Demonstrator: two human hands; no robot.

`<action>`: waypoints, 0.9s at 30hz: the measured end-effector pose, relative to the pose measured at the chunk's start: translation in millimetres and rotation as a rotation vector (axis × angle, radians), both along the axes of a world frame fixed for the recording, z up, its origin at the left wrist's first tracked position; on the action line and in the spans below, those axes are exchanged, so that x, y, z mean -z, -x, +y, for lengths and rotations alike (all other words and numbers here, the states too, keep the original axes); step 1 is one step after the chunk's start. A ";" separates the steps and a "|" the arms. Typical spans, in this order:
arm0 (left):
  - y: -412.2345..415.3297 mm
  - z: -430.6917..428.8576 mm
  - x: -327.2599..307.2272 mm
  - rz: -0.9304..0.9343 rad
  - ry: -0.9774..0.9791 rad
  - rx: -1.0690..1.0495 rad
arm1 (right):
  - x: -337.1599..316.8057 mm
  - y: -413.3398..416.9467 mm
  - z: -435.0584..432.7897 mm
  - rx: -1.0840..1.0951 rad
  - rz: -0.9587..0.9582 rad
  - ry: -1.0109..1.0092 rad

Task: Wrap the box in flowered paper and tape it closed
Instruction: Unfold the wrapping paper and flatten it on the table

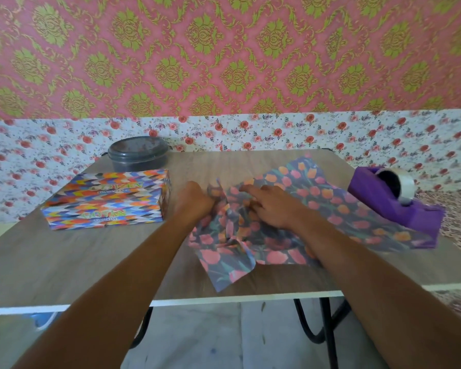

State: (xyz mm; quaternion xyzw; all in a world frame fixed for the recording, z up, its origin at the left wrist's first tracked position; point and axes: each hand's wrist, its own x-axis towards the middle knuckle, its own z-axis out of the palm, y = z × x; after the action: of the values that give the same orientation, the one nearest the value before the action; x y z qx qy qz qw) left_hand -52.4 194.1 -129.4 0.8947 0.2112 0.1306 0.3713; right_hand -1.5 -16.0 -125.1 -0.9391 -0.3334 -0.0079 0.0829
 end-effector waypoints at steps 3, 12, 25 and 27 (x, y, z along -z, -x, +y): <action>6.2 5.1 -0.3 -0.078 0.039 -0.088 | 12.9 -2.1 -2.9 0.088 0.069 0.179; 34.9 15.1 -39.6 -0.310 -0.196 -0.015 | 21.5 11.0 -6.8 0.176 0.179 0.124; 49.5 12.9 -28.4 -0.344 -0.062 -0.219 | 17.3 13.9 -6.4 0.219 0.236 0.073; 48.0 9.3 -24.5 -0.334 -0.045 -0.272 | 17.0 14.9 -6.1 0.222 0.247 0.071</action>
State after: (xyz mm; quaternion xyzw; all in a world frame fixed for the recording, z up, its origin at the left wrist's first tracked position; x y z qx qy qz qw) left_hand -100.3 203.5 -104.9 0.8319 0.2624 0.3307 0.3603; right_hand -16.3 -22.1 -142.1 -0.9664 -0.2148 0.1101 0.0884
